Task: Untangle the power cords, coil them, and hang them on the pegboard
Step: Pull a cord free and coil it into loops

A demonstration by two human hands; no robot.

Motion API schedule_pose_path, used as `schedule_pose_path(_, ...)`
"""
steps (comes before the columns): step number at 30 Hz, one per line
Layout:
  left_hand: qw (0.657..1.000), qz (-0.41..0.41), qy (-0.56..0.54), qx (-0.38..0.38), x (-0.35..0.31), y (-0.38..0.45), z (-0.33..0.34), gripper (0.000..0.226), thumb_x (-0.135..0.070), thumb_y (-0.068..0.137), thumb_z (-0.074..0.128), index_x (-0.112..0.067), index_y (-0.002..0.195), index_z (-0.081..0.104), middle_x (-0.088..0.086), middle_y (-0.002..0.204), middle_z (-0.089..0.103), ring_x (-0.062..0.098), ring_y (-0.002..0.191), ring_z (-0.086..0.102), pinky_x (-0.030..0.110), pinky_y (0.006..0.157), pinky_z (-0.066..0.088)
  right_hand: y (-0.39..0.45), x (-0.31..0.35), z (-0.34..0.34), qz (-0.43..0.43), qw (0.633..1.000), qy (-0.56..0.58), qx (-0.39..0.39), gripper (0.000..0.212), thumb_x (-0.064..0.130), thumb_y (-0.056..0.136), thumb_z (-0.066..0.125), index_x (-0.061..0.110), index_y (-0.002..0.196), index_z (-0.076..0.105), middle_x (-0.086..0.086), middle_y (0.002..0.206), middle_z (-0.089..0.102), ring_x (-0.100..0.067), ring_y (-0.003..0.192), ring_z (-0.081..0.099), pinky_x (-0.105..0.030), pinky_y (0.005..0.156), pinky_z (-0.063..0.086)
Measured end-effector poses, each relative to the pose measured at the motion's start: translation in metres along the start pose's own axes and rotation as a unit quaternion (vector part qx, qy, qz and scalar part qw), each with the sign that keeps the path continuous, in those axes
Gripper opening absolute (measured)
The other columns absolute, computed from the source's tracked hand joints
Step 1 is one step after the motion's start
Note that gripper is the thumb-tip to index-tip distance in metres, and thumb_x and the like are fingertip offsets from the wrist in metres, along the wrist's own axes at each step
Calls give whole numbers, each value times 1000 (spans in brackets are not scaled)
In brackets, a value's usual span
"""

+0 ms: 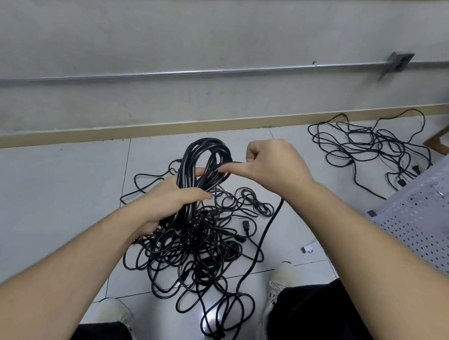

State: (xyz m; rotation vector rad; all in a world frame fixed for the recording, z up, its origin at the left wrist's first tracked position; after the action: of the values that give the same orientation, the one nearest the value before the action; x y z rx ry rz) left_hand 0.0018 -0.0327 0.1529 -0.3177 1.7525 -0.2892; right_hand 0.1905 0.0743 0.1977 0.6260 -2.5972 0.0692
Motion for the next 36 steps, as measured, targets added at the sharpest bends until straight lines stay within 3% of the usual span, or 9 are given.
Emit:
schedule_pose_path(5,999,-14,-20,25,-1,-4,-1,46,-29,79,79,-36,123,68,-13,101,78,5,83,65,39,90,49,2,-8,9,-28,937,346,44,33,31,83,84,19,70,56,10,61,45,-6,56,39,-19,56,35)
schedule_pose_path(9,997,-35,-9,69,2,-9,5,27,-18,92,74,-37,110,68,-10,72,71,12,70,63,28,63,52,1,-9,17,-41,914,403,1,20,17,82,83,23,73,67,9,101,64,3,91,60,-10,87,39)
schedule_pose_path(12,995,-17,-49,82,0,-10,12,47,-13,96,68,-53,119,61,-9,71,69,15,70,61,27,57,53,0,-1,19,8,860,510,13,19,18,82,84,23,78,65,5,135,58,-3,103,67,-21,84,50)
schedule_pose_path(14,995,-8,-63,77,-3,-9,11,48,-12,96,68,-53,119,61,-8,70,68,15,70,60,27,58,52,-1,0,20,35,835,548,32,37,31,78,86,28,94,54,3,139,57,-18,110,70,-41,82,61)
schedule_pose_path(17,993,-18,-78,88,-3,-10,11,46,-12,95,69,-46,126,63,-8,72,68,12,69,61,28,57,53,-5,-2,25,63,815,561,130,52,40,87,78,29,116,37,-12,124,70,-37,103,73,-58,90,58)
schedule_pose_path(19,989,-34,-107,94,-3,-13,13,42,-11,93,71,-36,126,66,-6,76,69,13,70,62,29,57,54,-10,3,29,71,794,577,176,47,40,97,66,23,130,37,-15,106,76,-34,98,75,-50,87,59)
schedule_pose_path(24,969,-42,-239,48,1,-15,22,45,-8,76,77,-25,118,72,8,102,76,24,90,75,32,67,62,-11,22,30,78,754,643,109,37,26,98,66,18,129,49,-4,64,65,-20,57,68,-30,57,52)
schedule_pose_path(32,960,1,-279,-18,-5,-17,38,34,-1,90,64,-20,117,72,16,103,77,20,88,74,26,66,59,-1,30,35,101,681,723,49,33,14,91,75,18,120,61,-3,70,51,-13,56,46,-26,52,48)
schedule_pose_path(36,968,-23,-248,-1,-8,-16,37,18,-1,90,64,-17,91,73,8,75,68,18,58,64,27,51,51,-3,23,36,127,666,733,56,23,16,93,73,19,113,64,-3,67,50,-14,55,44,-28,53,44)
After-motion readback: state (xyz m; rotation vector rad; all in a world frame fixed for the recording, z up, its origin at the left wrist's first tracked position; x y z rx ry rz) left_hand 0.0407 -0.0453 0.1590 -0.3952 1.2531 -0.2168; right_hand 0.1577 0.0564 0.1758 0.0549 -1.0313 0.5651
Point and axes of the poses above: each hand's wrist, its own y-axis towards the middle knuckle, its own z-axis out of the palm, x = y × z, the point moved 1 cm from there along y, towards the middle knuckle
